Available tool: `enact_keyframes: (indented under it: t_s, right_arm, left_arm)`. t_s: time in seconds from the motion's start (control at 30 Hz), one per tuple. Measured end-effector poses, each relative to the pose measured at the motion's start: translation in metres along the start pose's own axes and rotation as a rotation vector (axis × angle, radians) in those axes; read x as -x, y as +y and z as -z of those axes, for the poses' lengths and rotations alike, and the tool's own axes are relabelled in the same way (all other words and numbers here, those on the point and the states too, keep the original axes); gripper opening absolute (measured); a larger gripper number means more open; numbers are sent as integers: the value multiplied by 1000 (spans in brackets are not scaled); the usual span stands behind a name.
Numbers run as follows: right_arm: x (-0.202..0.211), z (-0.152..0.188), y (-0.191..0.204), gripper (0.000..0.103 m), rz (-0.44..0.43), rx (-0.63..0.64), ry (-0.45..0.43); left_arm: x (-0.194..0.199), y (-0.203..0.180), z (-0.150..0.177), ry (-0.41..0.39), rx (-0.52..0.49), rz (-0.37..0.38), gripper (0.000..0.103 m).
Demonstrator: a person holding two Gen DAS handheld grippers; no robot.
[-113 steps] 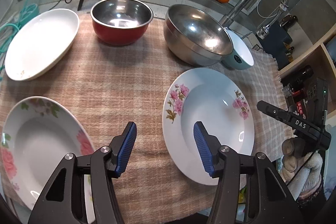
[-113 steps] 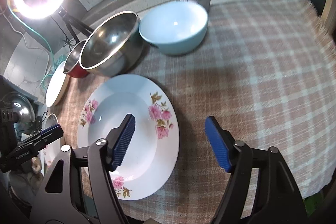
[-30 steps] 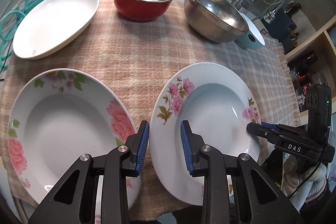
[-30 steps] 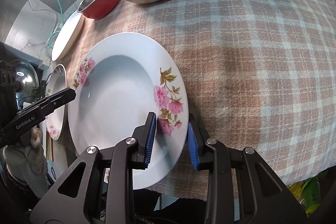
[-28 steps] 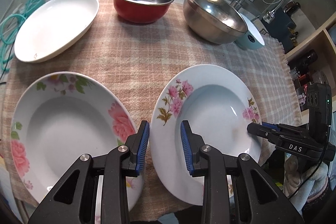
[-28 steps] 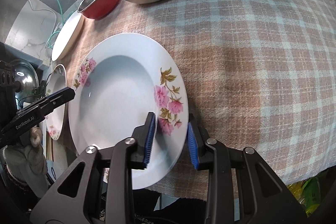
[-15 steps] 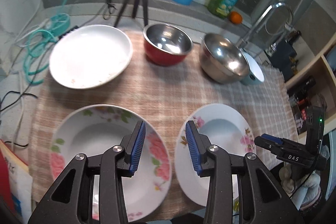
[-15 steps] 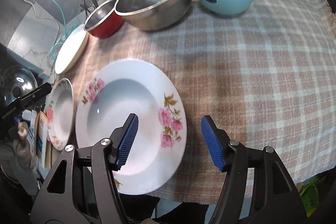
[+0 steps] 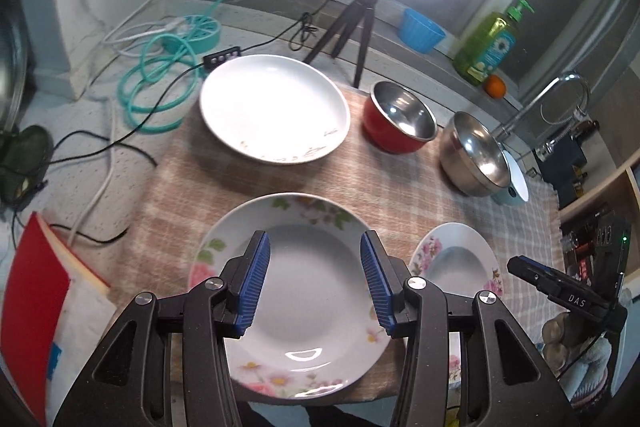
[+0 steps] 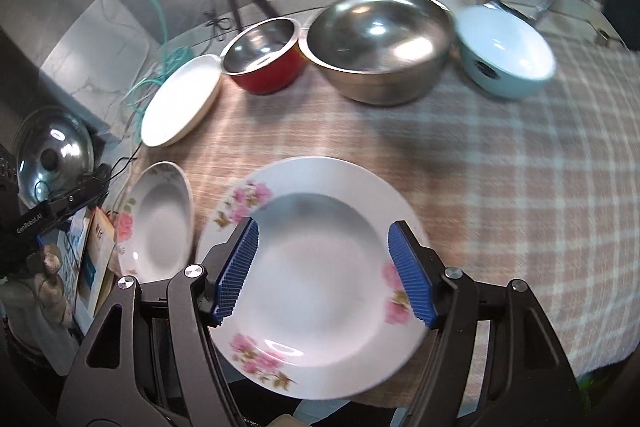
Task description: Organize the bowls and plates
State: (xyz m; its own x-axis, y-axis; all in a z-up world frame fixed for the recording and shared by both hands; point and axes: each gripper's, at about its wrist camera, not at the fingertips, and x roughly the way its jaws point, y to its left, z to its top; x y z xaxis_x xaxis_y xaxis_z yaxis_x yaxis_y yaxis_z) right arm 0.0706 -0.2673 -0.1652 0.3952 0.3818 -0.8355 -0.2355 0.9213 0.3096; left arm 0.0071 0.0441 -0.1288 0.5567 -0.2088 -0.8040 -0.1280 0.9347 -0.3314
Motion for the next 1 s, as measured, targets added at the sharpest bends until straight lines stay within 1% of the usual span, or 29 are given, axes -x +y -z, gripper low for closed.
enact_keyframes:
  t_s: [0.23, 0.43, 0.67, 0.87, 1.0]
  right_arm:
    - [-19, -13, 40, 70, -44, 96, 26]
    - [-42, -18, 78, 70, -72, 200, 69]
    - [-73, -19, 112, 70, -92, 285, 121]
    - [-95, -19, 132, 70, -106, 341, 173]
    - [-105, -19, 139, 63, -112, 363, 196]
  left_arm:
    - [8, 31, 12, 1, 80, -39, 46]
    - [9, 57, 22, 11, 157, -62, 46]
    - [5, 76, 38, 32, 234, -55, 46]
    - [-1, 83, 48, 54, 263, -38, 46]
    - [-7, 84, 53, 72, 273, -23, 46]
